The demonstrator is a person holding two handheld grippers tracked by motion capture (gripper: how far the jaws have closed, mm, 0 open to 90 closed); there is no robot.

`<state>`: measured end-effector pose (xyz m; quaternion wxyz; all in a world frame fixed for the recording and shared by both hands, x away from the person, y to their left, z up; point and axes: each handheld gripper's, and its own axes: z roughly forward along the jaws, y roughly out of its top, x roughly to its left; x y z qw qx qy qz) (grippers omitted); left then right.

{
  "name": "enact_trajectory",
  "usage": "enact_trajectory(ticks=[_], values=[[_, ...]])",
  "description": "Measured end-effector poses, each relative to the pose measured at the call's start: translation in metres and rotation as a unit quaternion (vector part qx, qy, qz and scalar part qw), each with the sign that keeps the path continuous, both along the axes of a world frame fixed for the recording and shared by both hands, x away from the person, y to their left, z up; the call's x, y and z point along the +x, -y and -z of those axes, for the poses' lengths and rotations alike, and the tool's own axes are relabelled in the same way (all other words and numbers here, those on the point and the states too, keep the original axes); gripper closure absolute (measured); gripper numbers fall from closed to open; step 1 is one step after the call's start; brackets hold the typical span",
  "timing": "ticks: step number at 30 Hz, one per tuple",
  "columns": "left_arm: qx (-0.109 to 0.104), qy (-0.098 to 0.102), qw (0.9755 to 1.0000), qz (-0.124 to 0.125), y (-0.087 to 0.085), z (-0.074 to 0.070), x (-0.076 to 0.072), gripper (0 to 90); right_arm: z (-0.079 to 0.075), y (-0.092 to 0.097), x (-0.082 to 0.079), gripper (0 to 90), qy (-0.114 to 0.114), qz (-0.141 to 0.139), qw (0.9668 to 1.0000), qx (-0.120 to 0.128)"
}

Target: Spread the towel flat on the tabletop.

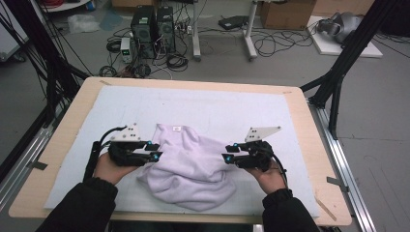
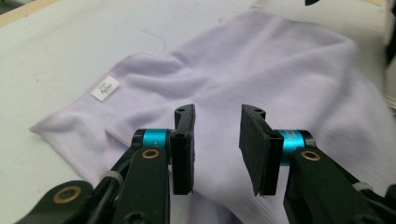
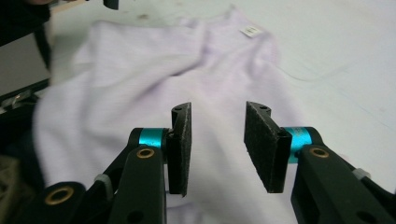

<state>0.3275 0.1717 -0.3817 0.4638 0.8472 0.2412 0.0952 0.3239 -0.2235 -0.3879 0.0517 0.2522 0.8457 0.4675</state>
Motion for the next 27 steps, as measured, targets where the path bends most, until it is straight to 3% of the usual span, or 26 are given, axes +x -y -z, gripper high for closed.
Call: enact_trajectory(ticks=[4,7,11,14,17,19,22,27], values=[[0.001,-0.015,0.9994,-0.031,0.008,0.014,0.026,54.1,0.012,0.003,0.018,55.1,-0.002,0.032,0.9991,-0.028],[0.009,-0.034,0.9981,-0.049,0.010,0.026,0.041,51.9,0.022,0.001,0.028,51.1,-0.012,0.042,0.9978,-0.051],[0.043,-0.067,0.9948,-0.063,0.009,0.044,0.056,52.5,0.039,0.000,0.041,51.7,-0.040,0.048,0.9950,-0.078],[0.062,-0.088,0.9928,-0.054,0.010,0.053,0.059,62.5,0.047,-0.003,0.043,58.2,-0.048,0.045,0.9938,-0.089],[0.064,-0.081,0.9941,-0.034,0.013,0.052,0.056,75.7,0.049,-0.005,0.042,76.9,-0.038,0.043,0.9936,-0.097],[0.063,-0.081,0.9943,-0.028,0.013,0.050,0.053,78.8,0.048,-0.005,0.042,85.0,-0.050,0.029,0.9946,-0.086],[0.060,-0.077,0.9949,-0.025,0.007,0.042,0.049,82.6,0.040,-0.007,0.037,86.3,-0.031,0.017,0.9964,-0.077],[0.053,-0.047,0.9971,-0.026,-0.009,0.023,0.034,83.4,0.018,-0.003,0.030,86.5,0.009,0.026,0.9976,-0.064]])
